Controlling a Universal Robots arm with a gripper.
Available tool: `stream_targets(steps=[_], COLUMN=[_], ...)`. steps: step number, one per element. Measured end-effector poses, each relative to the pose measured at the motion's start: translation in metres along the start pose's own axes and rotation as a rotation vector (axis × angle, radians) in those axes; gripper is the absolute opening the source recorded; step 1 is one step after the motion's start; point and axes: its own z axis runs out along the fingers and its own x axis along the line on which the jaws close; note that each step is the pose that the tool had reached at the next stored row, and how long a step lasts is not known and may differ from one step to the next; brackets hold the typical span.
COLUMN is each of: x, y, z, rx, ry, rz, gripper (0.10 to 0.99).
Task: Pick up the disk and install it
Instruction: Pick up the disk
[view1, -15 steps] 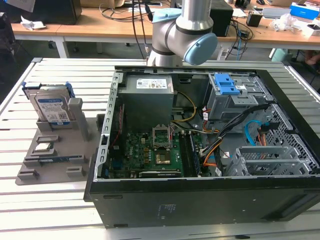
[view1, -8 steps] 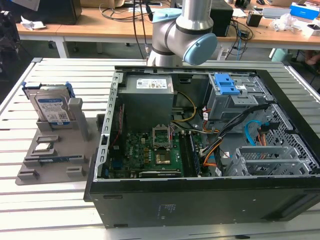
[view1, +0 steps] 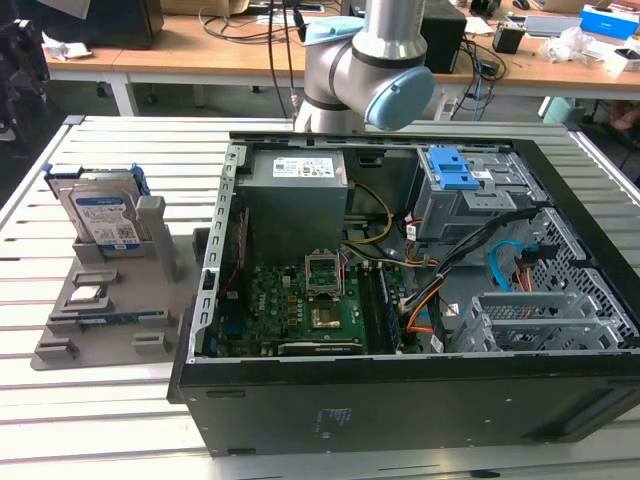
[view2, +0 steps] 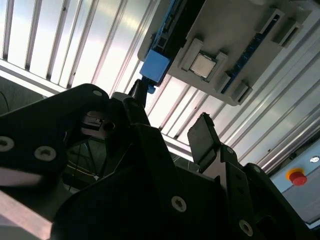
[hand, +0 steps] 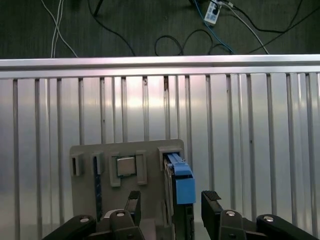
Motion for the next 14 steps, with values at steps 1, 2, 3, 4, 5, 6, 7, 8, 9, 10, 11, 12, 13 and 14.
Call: stream_targets(steps=[1, 2, 3, 4, 5, 6, 7, 8, 9, 10, 11, 12, 13, 14], x=[-0.0002, -0.0003, -0.0005, -0.0006, -0.0007, -0.0007, -0.0007, -0.0007, -0.0007, -0.0007, -0.0008, -0.0008, -0.0008, -0.0007], y=[-0.0003, -0.0006, -0.0013, -0.0021, -0.0024, -0.0028, -0.0032, -0.0035, -0.0038, -0.0042, -0.0046, -0.0050, -0.0051, -0.0053], z=[0.0001, 0.0003, 0.0008, 0.0019, 0.0025, 0.0031, 0.0042, 0.0049, 0.0056, 0.0064, 0.0074, 0.0090, 0.0105, 0.0120], rx=[0.000, 0.000, 0.000, 0.000, 0.000, 0.000, 0.000, 0.000, 0.000, 0.000, 0.000, 0.000, 0.000, 0.000], ry=[0.0001, 0.0000, 0.0000, 0.0000, 0.0000, 0.0000, 0.0000, 0.0001, 0.0002, 0.0004, 0.0008, 0.0017, 0.0027, 0.0035], rz=[0.000, 0.000, 0.000, 0.000, 0.000, 0.000, 0.000, 0.000, 0.000, 0.000, 0.000, 0.000, 0.000, 0.000], gripper=[0.600, 0.600, 0.600, 0.600, 0.600, 0.600, 0.600, 0.600, 0.600, 0.600, 0.600, 0.600, 0.600, 0.600])
